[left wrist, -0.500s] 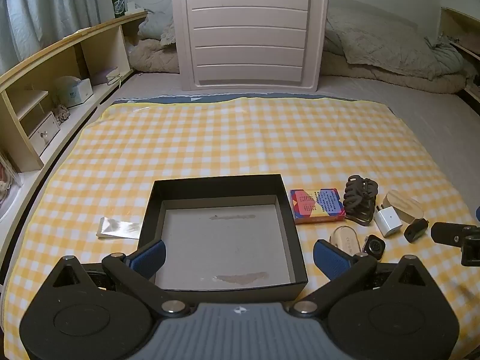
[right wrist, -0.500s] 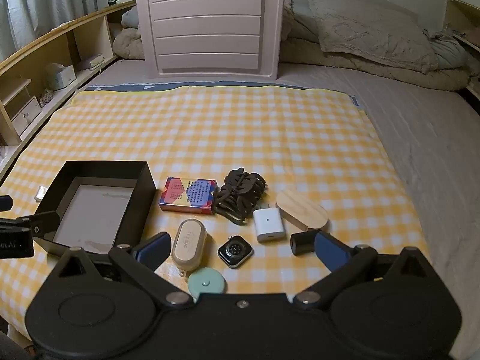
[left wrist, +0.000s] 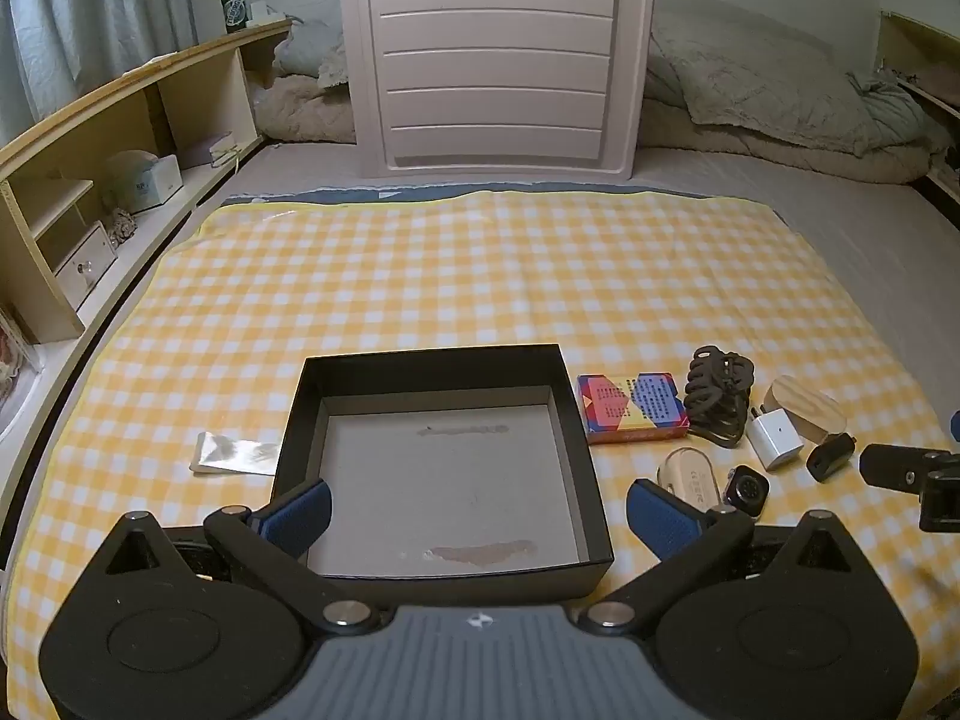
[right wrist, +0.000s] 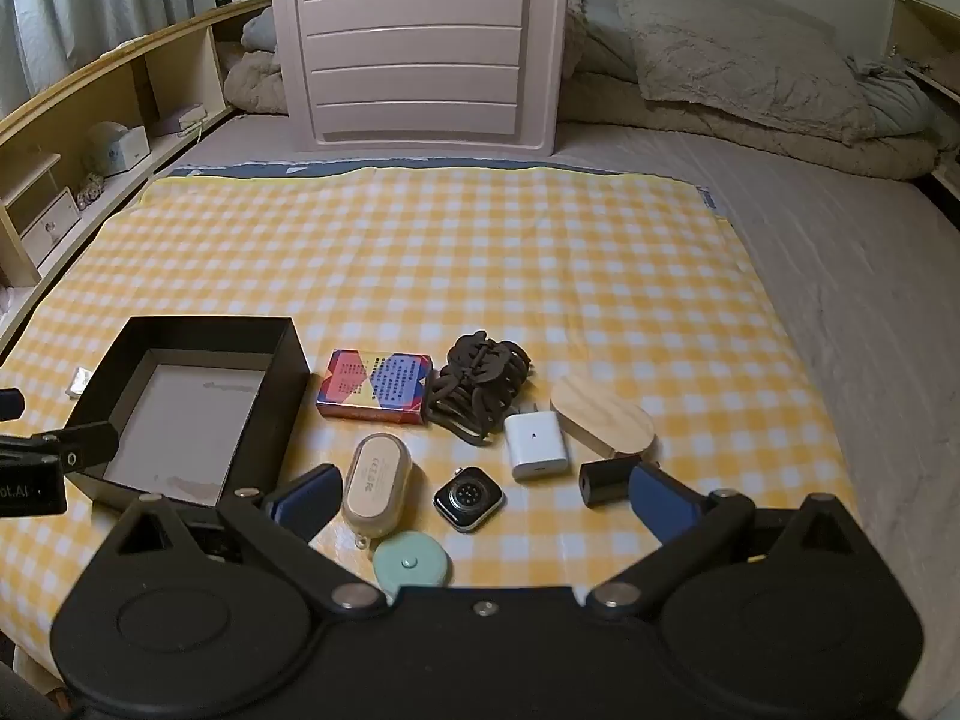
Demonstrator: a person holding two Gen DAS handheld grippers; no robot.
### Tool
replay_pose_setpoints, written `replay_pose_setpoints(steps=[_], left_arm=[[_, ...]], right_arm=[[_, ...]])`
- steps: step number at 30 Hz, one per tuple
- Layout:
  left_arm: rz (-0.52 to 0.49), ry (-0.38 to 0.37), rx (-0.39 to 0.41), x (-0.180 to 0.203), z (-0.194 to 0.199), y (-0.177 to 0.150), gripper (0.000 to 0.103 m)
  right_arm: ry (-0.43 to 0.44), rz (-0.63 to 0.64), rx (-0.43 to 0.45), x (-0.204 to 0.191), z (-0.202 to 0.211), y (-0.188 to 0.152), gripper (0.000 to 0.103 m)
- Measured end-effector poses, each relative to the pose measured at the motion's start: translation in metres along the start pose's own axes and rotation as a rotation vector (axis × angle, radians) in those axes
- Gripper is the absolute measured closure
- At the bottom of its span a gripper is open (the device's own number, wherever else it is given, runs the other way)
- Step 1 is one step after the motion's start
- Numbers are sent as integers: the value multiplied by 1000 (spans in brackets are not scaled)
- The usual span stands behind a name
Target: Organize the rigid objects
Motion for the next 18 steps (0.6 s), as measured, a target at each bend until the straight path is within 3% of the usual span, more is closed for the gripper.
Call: replay_pose_setpoints(steps=[18], left_arm=[[1, 2, -7, 2, -7, -9, 0]], right_arm=[[0, 4, -4, 2, -2, -3, 0]])
Point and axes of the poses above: each gripper's, at about its wrist camera, not at the fingertips, and z roughly against the way its jaws point, x to its right, y to its top, the point moved 1 cm from there along -z, roughly the way its jaws point, and after that the axes turned 12 degrees about -z, right-handed, at the moved point
